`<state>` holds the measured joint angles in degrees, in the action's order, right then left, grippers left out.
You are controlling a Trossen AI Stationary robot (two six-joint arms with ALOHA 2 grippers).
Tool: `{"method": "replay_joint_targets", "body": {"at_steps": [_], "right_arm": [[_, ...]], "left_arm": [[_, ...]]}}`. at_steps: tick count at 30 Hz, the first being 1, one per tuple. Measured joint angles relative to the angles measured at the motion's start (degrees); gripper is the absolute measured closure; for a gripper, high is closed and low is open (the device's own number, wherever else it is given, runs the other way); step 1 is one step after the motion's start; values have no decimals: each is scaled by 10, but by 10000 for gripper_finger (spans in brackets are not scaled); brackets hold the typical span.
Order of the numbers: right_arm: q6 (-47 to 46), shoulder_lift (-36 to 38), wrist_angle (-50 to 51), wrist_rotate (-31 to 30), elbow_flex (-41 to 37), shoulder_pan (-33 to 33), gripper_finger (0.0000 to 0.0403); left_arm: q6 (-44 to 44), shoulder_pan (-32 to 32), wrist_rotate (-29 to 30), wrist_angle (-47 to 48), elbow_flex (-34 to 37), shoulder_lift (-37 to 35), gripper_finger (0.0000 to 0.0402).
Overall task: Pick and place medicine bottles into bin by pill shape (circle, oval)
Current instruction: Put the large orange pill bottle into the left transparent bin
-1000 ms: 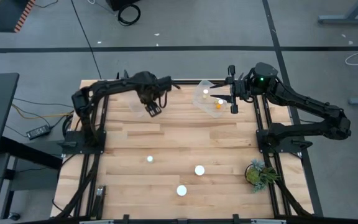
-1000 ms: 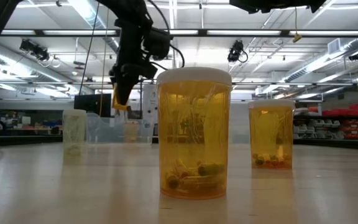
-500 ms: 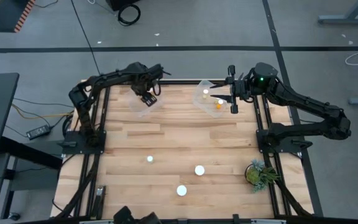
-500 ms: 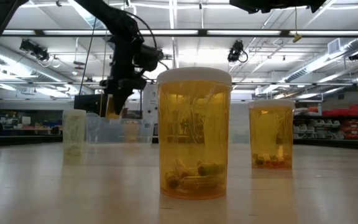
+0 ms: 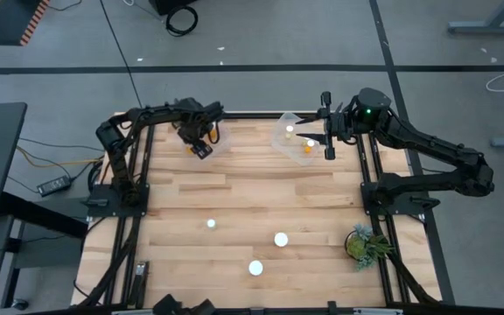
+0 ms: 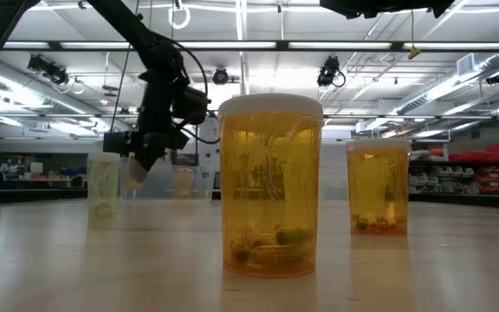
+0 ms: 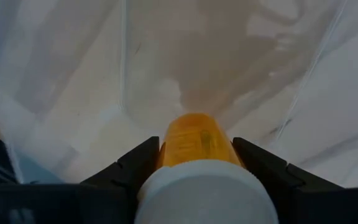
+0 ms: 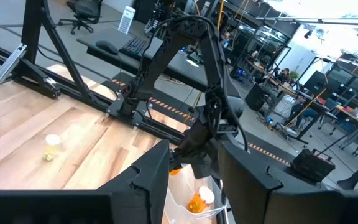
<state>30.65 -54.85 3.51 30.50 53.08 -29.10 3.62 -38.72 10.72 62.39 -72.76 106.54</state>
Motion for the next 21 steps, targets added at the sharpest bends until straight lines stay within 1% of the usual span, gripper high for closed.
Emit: {"method": "replay_joint_targets", "body": {"at_steps": [6,12,21], "right_arm": [[0,0,0,0,0,0,256],[0,0,0,0,0,0,256],[0,0,0,0,0,0,256]], "left_arm": [[0,-1,0,-19,9,0,199],[-3,-4,8,-40,9,0,175],[-14,-14,17,-40,9,0,154]]}}
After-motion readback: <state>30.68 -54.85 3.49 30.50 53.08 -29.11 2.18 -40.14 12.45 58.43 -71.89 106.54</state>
